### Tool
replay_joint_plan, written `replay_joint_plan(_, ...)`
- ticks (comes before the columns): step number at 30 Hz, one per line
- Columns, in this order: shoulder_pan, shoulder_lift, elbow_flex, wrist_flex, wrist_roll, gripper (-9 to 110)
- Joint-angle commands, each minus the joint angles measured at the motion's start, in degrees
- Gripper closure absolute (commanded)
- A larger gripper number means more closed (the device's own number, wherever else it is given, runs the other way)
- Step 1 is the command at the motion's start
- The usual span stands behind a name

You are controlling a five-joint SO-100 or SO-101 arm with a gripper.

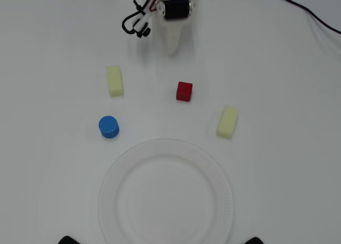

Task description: Grasp a red block and put it in the dish.

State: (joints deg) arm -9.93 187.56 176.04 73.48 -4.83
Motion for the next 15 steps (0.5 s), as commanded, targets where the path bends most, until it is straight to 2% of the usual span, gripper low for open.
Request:
replay_joint_plan(1,2.11,8.53,-0.09,4.66,-2.11,101)
replay_joint_plan(11,3.78,3.08,-2.29,4.22,-3.16,101)
replay_joint_plan(15,5.71,-13.71,-14.77,3.78,-2.64,101)
